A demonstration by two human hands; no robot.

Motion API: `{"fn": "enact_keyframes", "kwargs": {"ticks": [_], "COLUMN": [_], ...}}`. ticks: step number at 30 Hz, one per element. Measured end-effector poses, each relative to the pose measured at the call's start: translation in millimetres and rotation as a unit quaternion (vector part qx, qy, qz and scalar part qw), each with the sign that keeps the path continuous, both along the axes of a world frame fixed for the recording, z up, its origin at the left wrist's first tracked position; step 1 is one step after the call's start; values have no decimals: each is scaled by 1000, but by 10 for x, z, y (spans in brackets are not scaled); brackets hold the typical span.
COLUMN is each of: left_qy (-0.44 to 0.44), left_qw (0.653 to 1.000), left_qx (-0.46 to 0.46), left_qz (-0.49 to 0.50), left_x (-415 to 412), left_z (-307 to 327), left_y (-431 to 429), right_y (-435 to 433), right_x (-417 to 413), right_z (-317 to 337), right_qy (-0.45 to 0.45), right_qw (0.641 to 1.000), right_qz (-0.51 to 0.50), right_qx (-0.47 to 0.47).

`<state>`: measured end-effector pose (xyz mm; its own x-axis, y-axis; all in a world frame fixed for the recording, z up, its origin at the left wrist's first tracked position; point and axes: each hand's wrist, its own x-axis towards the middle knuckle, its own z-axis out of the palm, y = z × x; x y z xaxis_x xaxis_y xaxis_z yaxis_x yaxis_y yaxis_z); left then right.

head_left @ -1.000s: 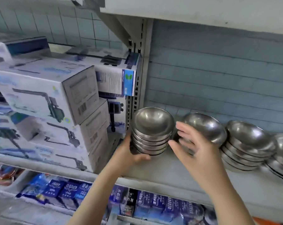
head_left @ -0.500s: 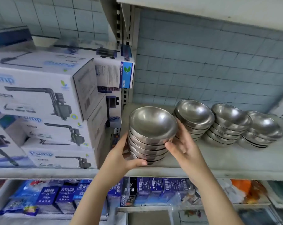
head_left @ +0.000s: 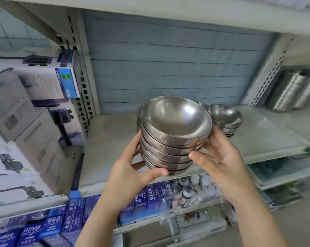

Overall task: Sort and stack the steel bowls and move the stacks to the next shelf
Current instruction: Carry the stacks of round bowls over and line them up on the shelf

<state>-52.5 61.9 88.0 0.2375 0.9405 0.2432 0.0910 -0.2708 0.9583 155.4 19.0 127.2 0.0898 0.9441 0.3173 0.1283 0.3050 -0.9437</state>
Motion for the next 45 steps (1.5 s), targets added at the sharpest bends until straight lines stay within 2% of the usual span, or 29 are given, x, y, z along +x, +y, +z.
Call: {"fn": "enact_keyframes", "kwargs": {"ticks": [14,19,25,34,41,45], "left_qy": [11,11,14,-28,47,69], "left_qw": [985,977,973,964,963,969], "left_qx": [-30,-39,-50,-67,-44,-48], "left_qz": [-169,-207,-224,-254,-261,-233], "left_x": [2695,3452,4379,6016,7174,7885], "left_z": [42,18,-46,-128,-256,-358], "left_y": [-697,-774,-488,292,802,1053], "right_y": [-1325,-1468,-1223,-556,-198,142], "right_x": [2442,3212,4088,5676,6819,7605], "right_z": [-24,-160,-268,-334,-492,-567], "right_qy": [28,26,30,8,10,-8], "right_qw": [988,985,982,976,973,981], "right_qz": [-154,-167,-181,-208,-220,-182], "right_qx": [8,-21,-47,-61,-69,-70]}}
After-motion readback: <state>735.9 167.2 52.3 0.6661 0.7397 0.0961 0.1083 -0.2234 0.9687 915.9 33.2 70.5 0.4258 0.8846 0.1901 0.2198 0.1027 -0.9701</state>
